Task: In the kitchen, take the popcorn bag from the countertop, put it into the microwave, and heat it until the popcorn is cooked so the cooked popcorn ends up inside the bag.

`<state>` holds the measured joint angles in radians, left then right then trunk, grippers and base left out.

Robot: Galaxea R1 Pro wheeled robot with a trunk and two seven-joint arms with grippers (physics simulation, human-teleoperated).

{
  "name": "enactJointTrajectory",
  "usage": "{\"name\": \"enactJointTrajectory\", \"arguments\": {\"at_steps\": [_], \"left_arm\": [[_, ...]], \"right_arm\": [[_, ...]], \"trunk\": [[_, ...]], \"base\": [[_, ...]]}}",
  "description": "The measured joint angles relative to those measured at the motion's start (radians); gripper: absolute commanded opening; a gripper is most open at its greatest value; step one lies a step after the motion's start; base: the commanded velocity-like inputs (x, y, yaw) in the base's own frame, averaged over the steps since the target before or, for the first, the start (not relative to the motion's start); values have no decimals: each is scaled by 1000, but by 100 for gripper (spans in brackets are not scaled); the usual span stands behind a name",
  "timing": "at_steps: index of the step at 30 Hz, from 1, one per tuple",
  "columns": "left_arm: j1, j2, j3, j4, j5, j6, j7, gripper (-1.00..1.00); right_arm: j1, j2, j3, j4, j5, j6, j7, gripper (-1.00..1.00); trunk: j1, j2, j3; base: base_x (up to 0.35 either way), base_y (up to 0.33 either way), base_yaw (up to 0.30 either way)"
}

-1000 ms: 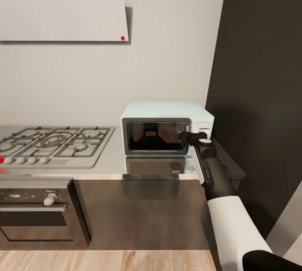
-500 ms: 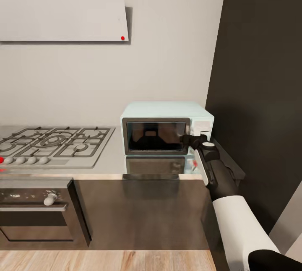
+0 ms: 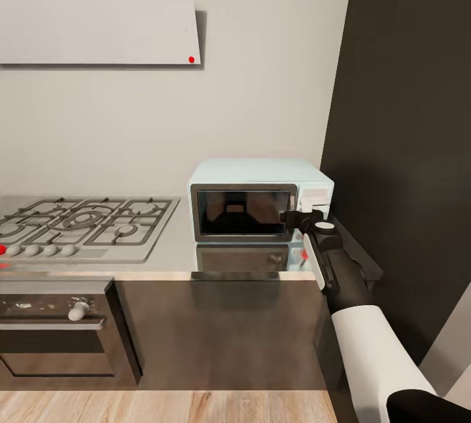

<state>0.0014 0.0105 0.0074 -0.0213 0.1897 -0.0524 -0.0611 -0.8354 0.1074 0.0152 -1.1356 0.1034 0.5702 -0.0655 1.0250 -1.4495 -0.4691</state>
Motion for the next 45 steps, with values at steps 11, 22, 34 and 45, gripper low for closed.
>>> {"name": "enactJointTrajectory", "arguments": {"at_steps": [11, 22, 34, 45], "left_arm": [[0, 0, 0, 0, 0, 0, 0, 100], [0, -1, 0, 0, 1, 1, 0, 100], [0, 0, 0, 0, 2, 2, 0, 100], [0, 0, 0, 0, 1, 2, 0, 100]], "right_arm": [[0, 3, 1, 0, -1, 0, -1, 100], [0, 4, 0, 1, -5, -18, -29, 100], [0, 3, 0, 3, -6, -20, -29, 100], [0, 3, -1, 7, -6, -20, -28, 100]], "trunk": [[0, 0, 0], [0, 0, 0], [0, 0, 0], [0, 0, 0]], "base": [[0, 0, 0], [43, 26, 0], [10, 16, 0], [19, 0, 0]]}}
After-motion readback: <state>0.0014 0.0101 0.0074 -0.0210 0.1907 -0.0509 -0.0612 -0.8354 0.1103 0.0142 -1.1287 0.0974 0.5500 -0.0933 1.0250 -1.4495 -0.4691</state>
